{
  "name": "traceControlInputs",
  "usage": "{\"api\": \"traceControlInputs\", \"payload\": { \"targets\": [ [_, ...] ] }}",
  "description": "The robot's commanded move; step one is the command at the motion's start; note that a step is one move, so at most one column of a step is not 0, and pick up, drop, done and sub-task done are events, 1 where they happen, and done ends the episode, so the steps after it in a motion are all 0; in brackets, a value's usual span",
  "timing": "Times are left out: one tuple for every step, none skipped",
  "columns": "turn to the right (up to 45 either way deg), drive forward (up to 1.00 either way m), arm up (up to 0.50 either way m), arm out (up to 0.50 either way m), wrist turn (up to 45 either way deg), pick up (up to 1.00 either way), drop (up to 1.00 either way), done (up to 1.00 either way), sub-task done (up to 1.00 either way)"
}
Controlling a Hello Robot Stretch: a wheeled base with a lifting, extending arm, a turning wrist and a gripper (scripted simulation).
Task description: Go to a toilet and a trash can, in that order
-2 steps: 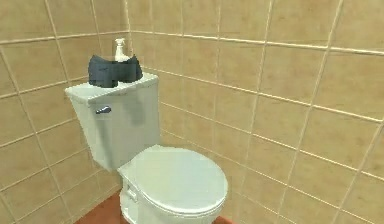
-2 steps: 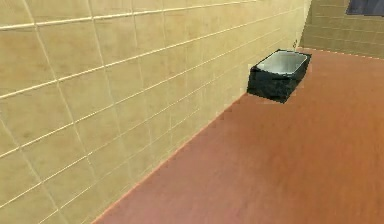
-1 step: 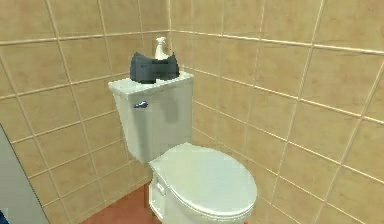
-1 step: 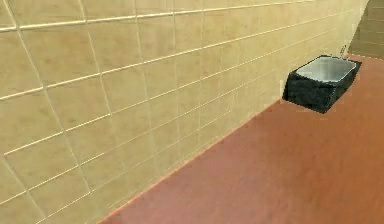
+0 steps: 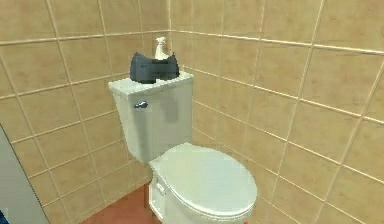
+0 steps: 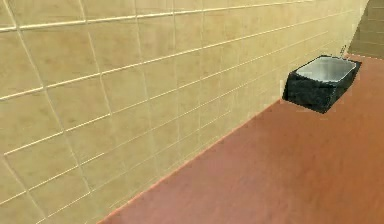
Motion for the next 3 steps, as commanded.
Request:
{"api": "traceControlInputs", "payload": {
  "targets": [
    [-45.0,0.0,0.0,0.0,0.0,0.0,0.0,0.0,0.0],
    [-45.0,0.0,0.0,0.0,0.0,0.0,0.0,0.0,0.0],
    [-45.0,0.0,0.0,0.0,0.0,0.0,0.0,0.0,0.0]
  ]
}}
